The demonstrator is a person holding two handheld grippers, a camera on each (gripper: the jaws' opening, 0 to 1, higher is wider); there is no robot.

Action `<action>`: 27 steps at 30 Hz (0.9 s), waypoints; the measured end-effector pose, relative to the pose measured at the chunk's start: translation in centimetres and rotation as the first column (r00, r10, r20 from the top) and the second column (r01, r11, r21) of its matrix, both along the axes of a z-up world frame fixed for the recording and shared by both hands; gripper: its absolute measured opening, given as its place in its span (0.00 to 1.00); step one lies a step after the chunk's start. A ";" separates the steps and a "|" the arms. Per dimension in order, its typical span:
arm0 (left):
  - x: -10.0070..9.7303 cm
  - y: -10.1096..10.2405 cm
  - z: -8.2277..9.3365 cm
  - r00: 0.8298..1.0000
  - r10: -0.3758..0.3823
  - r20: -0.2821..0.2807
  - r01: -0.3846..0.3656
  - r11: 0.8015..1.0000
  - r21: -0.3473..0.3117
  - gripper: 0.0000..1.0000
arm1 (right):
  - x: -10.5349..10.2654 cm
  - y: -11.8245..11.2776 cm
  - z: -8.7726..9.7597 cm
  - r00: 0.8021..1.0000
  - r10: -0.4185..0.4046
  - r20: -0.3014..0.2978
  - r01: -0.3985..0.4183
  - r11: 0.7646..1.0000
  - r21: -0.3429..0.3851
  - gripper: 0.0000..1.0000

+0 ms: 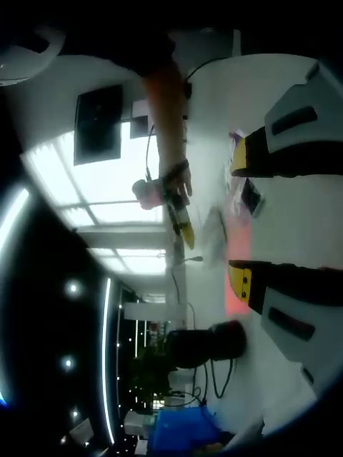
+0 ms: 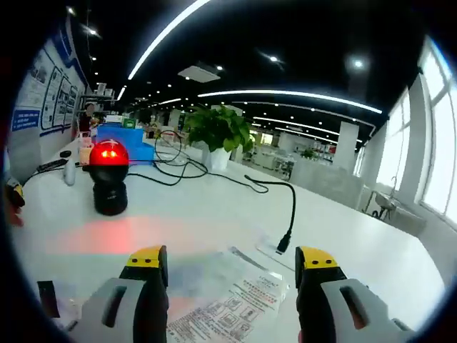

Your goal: Clip sheet goods on table flip sheet goods clip sheet goods scan sheet goods put sheet goods back to table

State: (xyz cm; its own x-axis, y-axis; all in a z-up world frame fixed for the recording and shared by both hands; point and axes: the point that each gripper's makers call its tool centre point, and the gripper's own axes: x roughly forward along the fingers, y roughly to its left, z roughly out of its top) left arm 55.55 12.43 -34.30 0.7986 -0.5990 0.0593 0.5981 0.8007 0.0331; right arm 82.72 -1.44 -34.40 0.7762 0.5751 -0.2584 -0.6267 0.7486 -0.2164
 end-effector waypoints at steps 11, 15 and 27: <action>-0.1 -0.1 -0.1 1.000 -0.023 -0.004 0.023 1.000 -0.008 0.39 | -0.7 0.3 -3.9 0.993 -0.011 -0.116 0.015 0.999 0.035 0.81; 0.0 -0.1 -0.1 1.000 -0.021 -0.006 0.021 1.000 -0.011 0.39 | -1.1 0.8 -5.2 0.989 -0.004 -0.148 0.010 0.999 0.040 0.82; 0.1 -0.1 -0.2 1.000 -0.017 -0.013 0.017 1.000 -0.006 0.39 | -1.4 1.4 -6.3 0.986 0.009 -0.167 -0.003 0.999 0.035 0.84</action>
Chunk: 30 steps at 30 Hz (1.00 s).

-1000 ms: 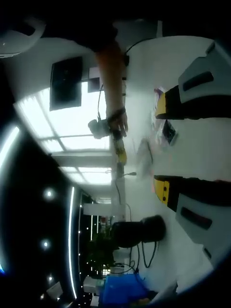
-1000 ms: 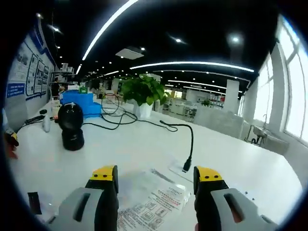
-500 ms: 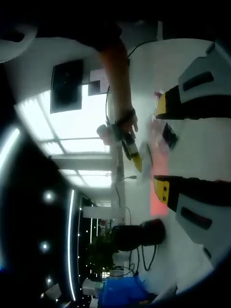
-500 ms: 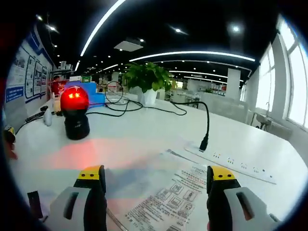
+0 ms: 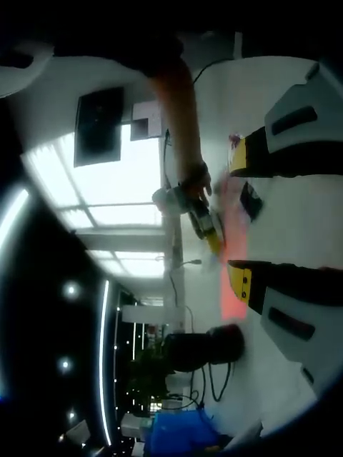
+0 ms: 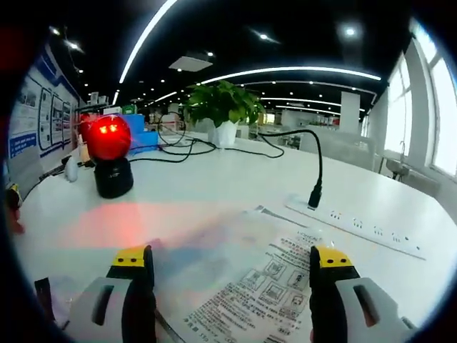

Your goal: Clip sheet goods on table flip sheet goods clip sheet goods scan sheet goods put sheet goods back to table

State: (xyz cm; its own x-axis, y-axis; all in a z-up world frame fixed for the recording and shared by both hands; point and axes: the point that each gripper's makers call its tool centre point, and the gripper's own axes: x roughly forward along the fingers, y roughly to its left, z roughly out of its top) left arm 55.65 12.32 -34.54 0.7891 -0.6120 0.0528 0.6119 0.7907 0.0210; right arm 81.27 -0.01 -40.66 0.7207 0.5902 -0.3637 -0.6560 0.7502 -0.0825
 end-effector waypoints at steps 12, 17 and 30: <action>0.0 -0.2 -0.1 1.000 0.000 0.001 0.000 1.000 0.011 0.39 | -0.4 0.1 -0.5 0.999 -0.013 -0.035 0.014 0.999 0.029 0.84; 0.0 -0.2 -0.2 1.000 0.001 0.000 -0.001 1.000 0.014 0.39 | -0.1 -0.1 -0.5 0.999 -0.038 -0.034 0.040 0.999 0.034 0.84; -0.1 -0.2 -0.2 1.000 0.003 0.001 -0.003 1.000 0.023 0.39 | 0.4 -0.4 -0.6 0.996 -0.040 -0.076 0.045 0.996 0.076 0.83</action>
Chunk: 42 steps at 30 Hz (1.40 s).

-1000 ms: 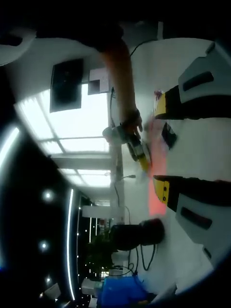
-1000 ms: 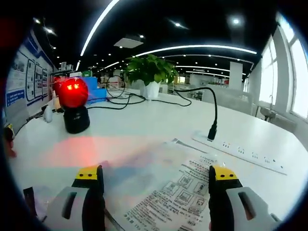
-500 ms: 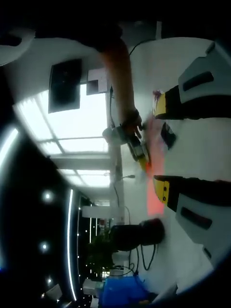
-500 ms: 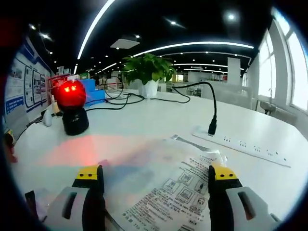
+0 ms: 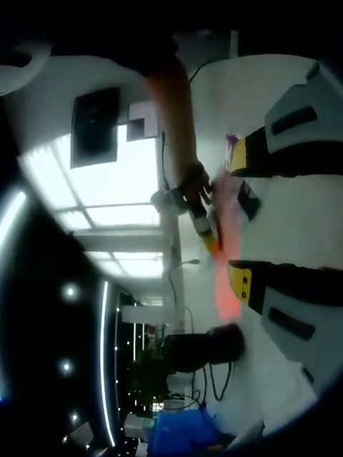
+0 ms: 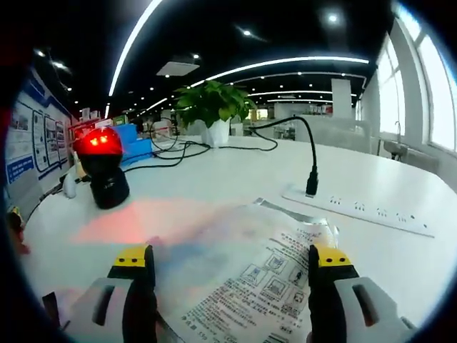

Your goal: Clip sheet goods on table flip sheet goods clip sheet goods scan sheet goods put sheet goods back to table

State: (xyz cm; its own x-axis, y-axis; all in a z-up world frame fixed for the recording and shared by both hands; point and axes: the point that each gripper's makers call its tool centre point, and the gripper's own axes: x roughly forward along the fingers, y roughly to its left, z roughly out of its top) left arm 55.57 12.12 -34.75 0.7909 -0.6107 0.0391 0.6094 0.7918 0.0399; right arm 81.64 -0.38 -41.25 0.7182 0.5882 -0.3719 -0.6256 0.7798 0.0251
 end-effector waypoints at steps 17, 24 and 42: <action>0.0 0.0 0.0 1.000 0.007 -0.002 -0.007 1.000 0.010 0.39 | -0.4 -1.3 2.8 0.996 -0.037 0.080 0.033 0.998 0.051 0.80; 0.0 0.0 0.1 1.000 0.010 -0.003 -0.010 1.000 0.000 0.39 | -1.7 -1.8 5.7 0.992 -0.024 0.126 0.013 0.996 0.084 0.79; 0.2 0.4 0.3 1.000 0.028 -0.005 -0.028 0.999 -0.018 0.39 | -7.8 -7.3 11.8 0.966 -0.097 0.240 0.058 0.985 0.165 0.76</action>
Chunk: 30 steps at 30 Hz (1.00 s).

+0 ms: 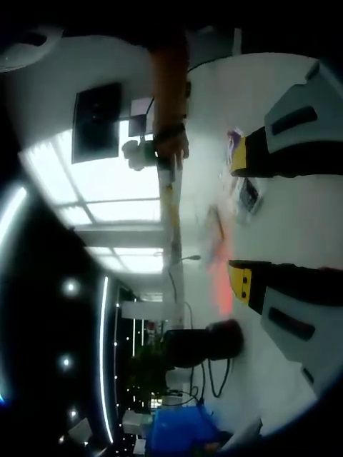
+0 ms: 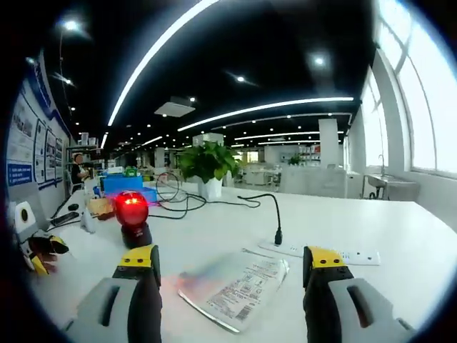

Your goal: Clip sheet goods on table flip sheet goods clip sheet goods scan sheet goods put sheet goods back to table

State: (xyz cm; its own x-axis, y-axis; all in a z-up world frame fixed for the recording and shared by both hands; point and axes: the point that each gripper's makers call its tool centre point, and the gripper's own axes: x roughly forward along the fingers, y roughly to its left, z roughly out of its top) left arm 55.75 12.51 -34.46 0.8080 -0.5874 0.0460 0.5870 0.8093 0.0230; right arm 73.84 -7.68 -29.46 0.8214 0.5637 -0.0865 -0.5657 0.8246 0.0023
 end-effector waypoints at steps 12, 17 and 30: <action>0.0 -0.1 0.0 1.000 -0.002 -0.004 0.002 1.000 -0.002 0.39 | -5.4 -4.1 1.4 0.999 -0.036 0.037 0.035 0.999 0.038 0.75; 0.1 0.2 0.1 1.000 0.007 -0.012 -0.007 1.000 -0.022 0.39 | -6.8 -4.9 1.6 0.998 -0.034 0.052 0.032 0.999 0.041 0.74; 0.3 0.8 0.5 0.999 0.025 -0.026 -0.027 0.997 -0.074 0.39 | -11.4 -7.8 0.7 0.994 -0.051 0.095 0.044 0.997 0.071 0.73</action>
State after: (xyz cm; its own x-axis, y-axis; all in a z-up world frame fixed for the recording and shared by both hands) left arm 56.01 13.31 -34.00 0.8245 -0.5617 0.0682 0.5652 0.8233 -0.0528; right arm 62.40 -15.51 -28.80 0.8500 0.5258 0.0315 -0.5262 0.8503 0.0071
